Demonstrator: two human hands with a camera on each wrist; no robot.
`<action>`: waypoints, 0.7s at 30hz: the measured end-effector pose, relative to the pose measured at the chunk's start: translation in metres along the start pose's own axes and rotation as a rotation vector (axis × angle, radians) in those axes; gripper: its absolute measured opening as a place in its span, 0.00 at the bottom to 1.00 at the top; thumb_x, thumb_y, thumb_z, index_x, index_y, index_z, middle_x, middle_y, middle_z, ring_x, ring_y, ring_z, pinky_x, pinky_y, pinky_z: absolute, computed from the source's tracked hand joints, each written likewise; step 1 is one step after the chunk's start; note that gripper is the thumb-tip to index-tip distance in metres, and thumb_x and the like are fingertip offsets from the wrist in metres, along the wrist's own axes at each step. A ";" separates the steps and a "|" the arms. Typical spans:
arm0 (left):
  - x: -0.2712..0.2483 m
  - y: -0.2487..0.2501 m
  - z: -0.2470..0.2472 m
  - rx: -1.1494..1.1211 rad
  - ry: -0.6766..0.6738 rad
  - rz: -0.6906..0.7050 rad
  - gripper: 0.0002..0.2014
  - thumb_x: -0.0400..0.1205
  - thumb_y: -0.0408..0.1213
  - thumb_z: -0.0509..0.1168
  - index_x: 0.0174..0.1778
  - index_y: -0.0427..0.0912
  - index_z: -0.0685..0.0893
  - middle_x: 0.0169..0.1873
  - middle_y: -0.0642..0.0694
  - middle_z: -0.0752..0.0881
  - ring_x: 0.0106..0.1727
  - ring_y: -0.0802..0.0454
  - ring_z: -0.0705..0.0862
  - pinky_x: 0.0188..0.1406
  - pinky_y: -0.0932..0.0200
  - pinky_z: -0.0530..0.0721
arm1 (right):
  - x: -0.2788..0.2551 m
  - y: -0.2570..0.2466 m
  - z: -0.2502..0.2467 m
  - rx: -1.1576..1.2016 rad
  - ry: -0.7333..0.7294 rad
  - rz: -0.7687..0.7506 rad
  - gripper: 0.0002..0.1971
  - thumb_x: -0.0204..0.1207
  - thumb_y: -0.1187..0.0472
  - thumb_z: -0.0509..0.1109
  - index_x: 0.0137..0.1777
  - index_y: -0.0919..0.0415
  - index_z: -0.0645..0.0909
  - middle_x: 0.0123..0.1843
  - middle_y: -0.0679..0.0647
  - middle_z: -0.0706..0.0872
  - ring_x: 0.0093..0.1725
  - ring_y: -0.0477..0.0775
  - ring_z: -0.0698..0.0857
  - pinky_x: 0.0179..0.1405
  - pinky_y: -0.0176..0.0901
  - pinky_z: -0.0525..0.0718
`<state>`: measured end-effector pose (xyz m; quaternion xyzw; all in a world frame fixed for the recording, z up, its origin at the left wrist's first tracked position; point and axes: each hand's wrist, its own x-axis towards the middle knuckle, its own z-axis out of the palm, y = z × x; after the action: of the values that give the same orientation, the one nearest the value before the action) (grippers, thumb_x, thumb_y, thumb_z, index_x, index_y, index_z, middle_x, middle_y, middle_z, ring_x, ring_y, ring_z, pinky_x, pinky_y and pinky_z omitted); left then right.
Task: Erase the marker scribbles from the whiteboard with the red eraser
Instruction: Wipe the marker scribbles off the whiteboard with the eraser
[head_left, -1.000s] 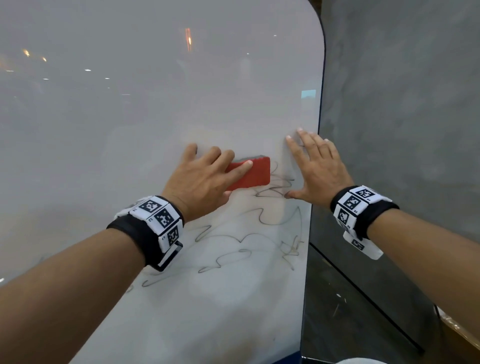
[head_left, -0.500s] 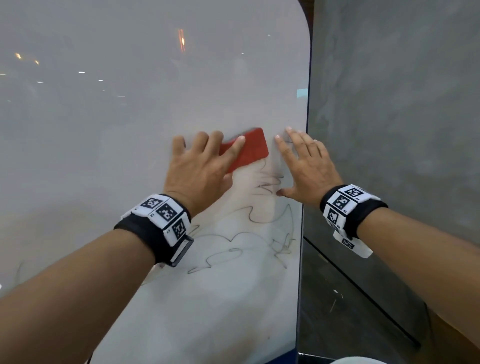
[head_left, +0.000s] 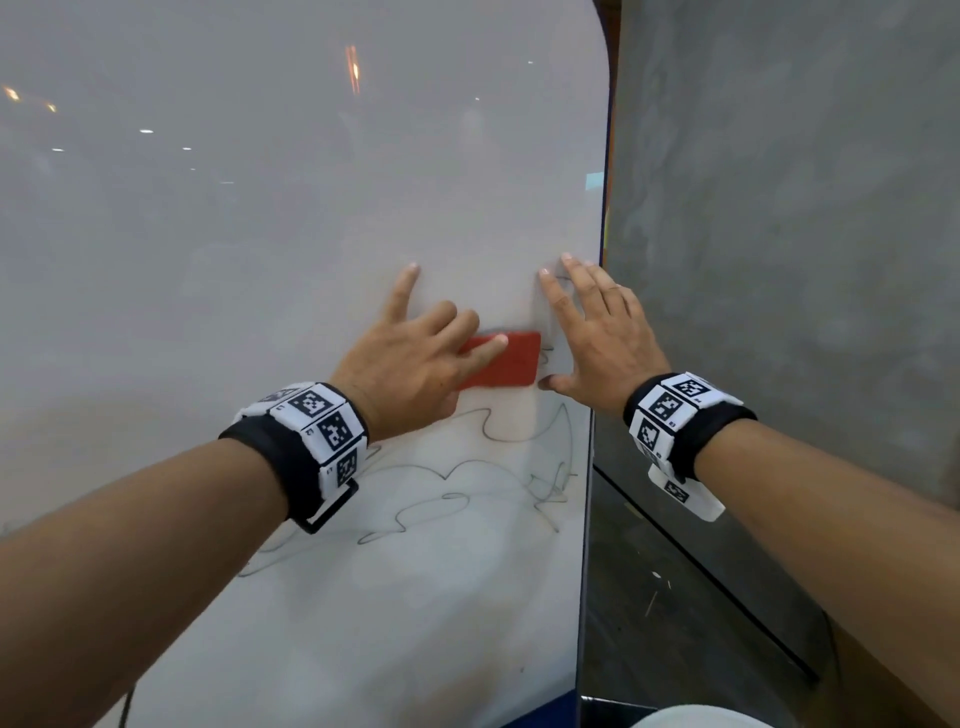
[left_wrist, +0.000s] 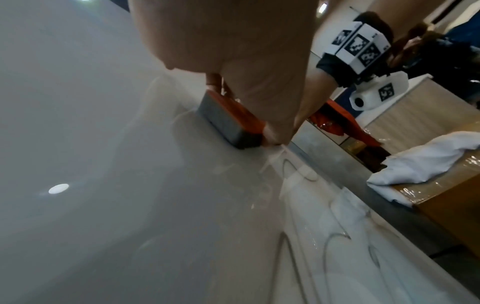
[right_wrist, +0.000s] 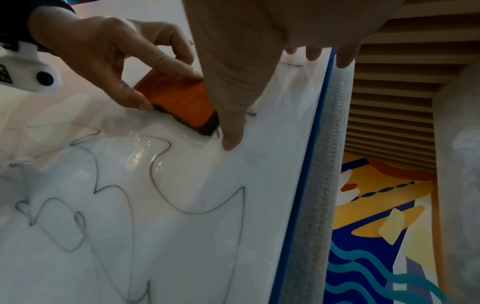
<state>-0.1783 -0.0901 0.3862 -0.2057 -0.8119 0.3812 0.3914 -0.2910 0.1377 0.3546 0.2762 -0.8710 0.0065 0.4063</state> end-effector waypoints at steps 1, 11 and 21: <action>0.000 -0.001 -0.001 0.005 -0.010 0.064 0.31 0.71 0.46 0.66 0.74 0.49 0.79 0.53 0.41 0.81 0.50 0.41 0.80 0.71 0.19 0.64 | 0.000 0.000 0.000 0.006 -0.006 0.003 0.65 0.59 0.35 0.82 0.87 0.54 0.45 0.88 0.61 0.53 0.85 0.63 0.56 0.81 0.61 0.64; 0.009 -0.005 -0.009 0.021 -0.047 0.046 0.33 0.68 0.47 0.69 0.73 0.51 0.79 0.53 0.41 0.81 0.52 0.40 0.79 0.71 0.19 0.63 | -0.001 -0.004 -0.003 0.008 -0.005 0.014 0.64 0.59 0.36 0.83 0.87 0.55 0.47 0.87 0.61 0.53 0.85 0.63 0.57 0.80 0.59 0.63; 0.018 -0.007 -0.010 -0.019 -0.003 -0.142 0.34 0.69 0.47 0.69 0.75 0.50 0.77 0.56 0.40 0.81 0.53 0.38 0.79 0.72 0.19 0.62 | 0.000 -0.005 -0.003 0.011 -0.001 0.012 0.62 0.59 0.37 0.83 0.86 0.58 0.52 0.87 0.61 0.55 0.84 0.64 0.58 0.79 0.60 0.65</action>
<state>-0.1819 -0.0781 0.4041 -0.1507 -0.8285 0.3452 0.4144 -0.2860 0.1345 0.3555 0.2734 -0.8726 0.0136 0.4045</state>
